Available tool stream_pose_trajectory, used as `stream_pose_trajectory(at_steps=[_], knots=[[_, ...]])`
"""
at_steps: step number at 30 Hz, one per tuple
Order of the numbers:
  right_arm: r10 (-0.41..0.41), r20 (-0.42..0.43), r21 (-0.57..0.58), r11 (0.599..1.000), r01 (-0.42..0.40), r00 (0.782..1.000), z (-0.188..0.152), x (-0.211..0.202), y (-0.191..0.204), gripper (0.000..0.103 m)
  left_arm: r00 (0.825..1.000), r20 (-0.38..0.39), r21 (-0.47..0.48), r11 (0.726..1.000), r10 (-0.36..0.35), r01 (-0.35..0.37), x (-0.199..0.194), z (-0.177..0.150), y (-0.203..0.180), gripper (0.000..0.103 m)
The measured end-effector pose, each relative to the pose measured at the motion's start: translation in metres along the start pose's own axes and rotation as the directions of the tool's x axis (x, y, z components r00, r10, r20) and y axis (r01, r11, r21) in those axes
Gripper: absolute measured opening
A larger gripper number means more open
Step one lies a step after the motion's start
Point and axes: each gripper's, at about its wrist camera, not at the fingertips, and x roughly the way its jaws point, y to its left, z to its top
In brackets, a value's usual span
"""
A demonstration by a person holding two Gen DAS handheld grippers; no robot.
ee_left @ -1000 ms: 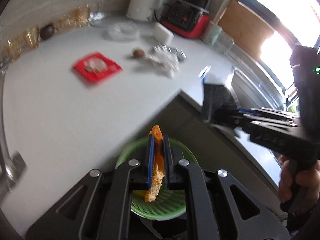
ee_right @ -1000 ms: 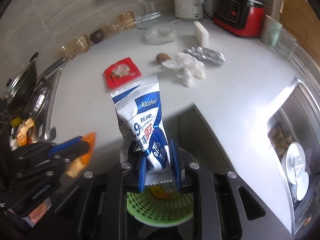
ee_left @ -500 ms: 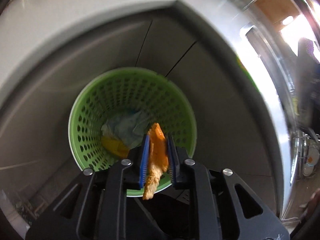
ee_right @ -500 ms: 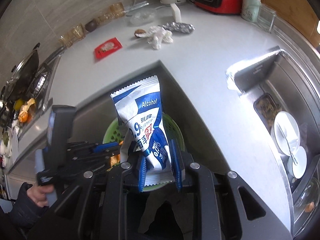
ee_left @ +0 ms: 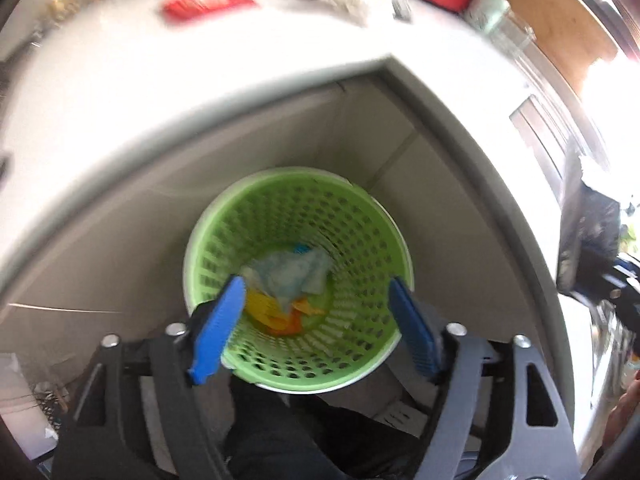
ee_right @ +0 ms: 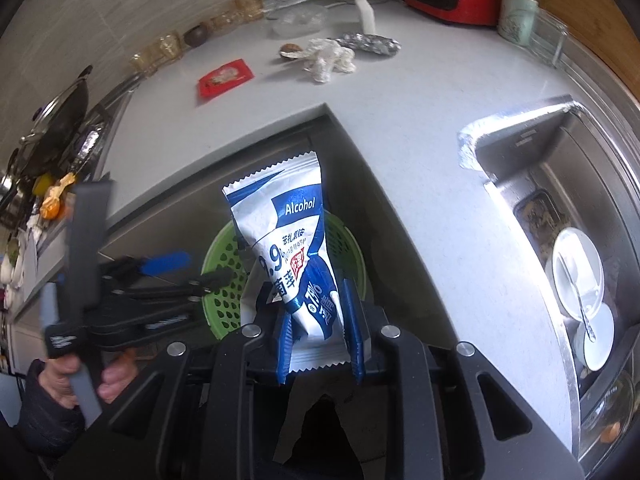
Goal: Collect trash
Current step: 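Lower the orange peel and Alcohol packet into the green basket, opening both tools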
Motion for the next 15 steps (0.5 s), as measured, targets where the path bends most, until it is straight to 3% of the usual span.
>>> stream_pose_trajectory(at_steps=[2,4,11,15], knots=[[0.015,0.01,-0.022,1.0,-0.015,1.0,0.002,-0.001,0.005,0.025,0.998,0.033,-0.015,0.999,0.046,-0.045,-0.018,0.002,0.005,0.087],[0.026,0.014,-0.044,0.999,-0.026,1.0,0.003,-0.001,0.01,0.025,0.993,0.068,-0.048,0.994,0.097,-0.094,-0.038,0.005,0.015,0.091],[0.056,-0.014,-0.117,0.991,-0.057,0.998,0.005,0.012,0.028,0.025,0.978,0.134,-0.165,0.977,0.161,-0.138,-0.086,0.008,0.045,0.095],[0.06,-0.034,-0.15,0.987,-0.064,0.998,0.008,0.022,0.038,0.025,0.969,0.164,-0.185,0.971,0.184,-0.153,-0.098,0.01,0.052,0.095]])
